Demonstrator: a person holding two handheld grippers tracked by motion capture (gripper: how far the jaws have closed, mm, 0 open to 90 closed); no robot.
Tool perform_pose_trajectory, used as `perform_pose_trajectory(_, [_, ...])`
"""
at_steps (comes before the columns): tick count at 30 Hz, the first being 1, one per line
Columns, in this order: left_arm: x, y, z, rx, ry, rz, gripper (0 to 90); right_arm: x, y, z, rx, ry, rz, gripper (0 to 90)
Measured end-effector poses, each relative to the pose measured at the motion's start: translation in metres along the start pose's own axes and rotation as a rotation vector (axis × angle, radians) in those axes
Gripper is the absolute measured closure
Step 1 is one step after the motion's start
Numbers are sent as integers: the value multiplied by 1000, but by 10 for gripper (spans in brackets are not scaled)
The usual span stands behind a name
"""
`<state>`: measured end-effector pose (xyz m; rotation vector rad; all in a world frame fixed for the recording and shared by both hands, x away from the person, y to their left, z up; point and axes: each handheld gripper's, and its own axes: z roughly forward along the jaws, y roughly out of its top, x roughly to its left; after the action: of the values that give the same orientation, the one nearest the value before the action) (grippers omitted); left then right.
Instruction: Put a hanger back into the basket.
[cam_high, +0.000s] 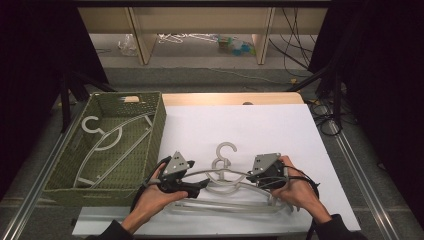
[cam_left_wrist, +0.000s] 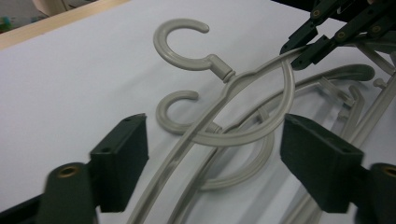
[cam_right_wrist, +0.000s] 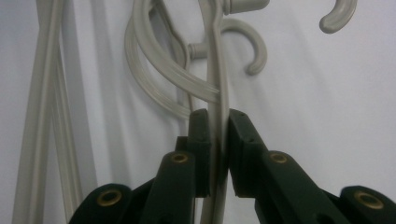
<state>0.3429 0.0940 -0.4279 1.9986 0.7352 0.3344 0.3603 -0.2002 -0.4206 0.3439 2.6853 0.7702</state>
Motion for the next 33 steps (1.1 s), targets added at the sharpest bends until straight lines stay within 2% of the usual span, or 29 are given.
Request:
perform_pose_trajectory(2, [1,5,5,23,-5,11,253,0,1,-4,-13,-6,-19,813])
perform_pose_trajectory(5, [5,10,10,25,11,45,256,2,3,-8,-19,-16,-29,813])
perform_pose_trajectory(6, [5,10,12,23,5,26,268,2,3,-9,-22,-20,-35,814])
perform_pose_trajectory(7, [7,11,13,39,-8,32,278,3,4,-10,-26,-25,-36,814])
perform_pose_trajectory(9, [8,11,15,40,0,42,280,5,6,-14,-28,-27,-45,814])
perform_pose_trajectory(10, [8,11,17,40,-10,28,283,5,7,-17,-38,-37,-57,815])
perform_pose_trajectory(11, [9,12,18,54,-18,38,290,6,8,-19,-39,-36,-58,815])
perform_pose_trajectory(14, [8,15,22,45,-29,42,300,7,10,-21,-46,-46,-62,816])
perform_pose_trajectory(15, [9,16,23,54,-24,60,310,8,11,-22,-46,-46,-64,816])
perform_pose_trajectory(17, [8,18,25,49,-26,63,359,9,12,-24,-53,-54,-67,816])
perform_pose_trajectory(18, [6,20,29,57,-48,68,363,10,12,-25,-55,-54,-72,816])
perform_pose_trajectory(20, [5,20,31,65,-48,78,394,10,12,-26,-56,-53,-71,816])
perform_pose_trajectory(21, [4,22,34,75,-69,105,412,10,12,-26,-56,-55,-79,816])
perform_pose_trajectory(22, [4,22,34,75,-69,105,429,10,12,-26,-56,-55,-79,816])
perform_pose_trajectory(24, [1,24,38,83,-90,148,484,10,13,-27,-62,-59,-85,816])
perform_pose_trajectory(26, [-1,24,40,77,-95,135,522,10,13,-27,-62,-62,-82,816])
perform_pose_trajectory(28, [-3,25,44,74,-109,156,541,10,13,-28,-63,-65,-90,816])
perform_pose_trajectory(29, [-4,27,45,88,-107,203,595,9,13,-28,-60,-67,-105,816])
perform_pose_trajectory(32, [-5,28,46,97,-126,217,668,10,13,-27,-52,-70,-106,816])
perform_pose_trajectory(33, [-5,29,46,103,-131,228,668,10,13,-27,-52,-70,-106,816])
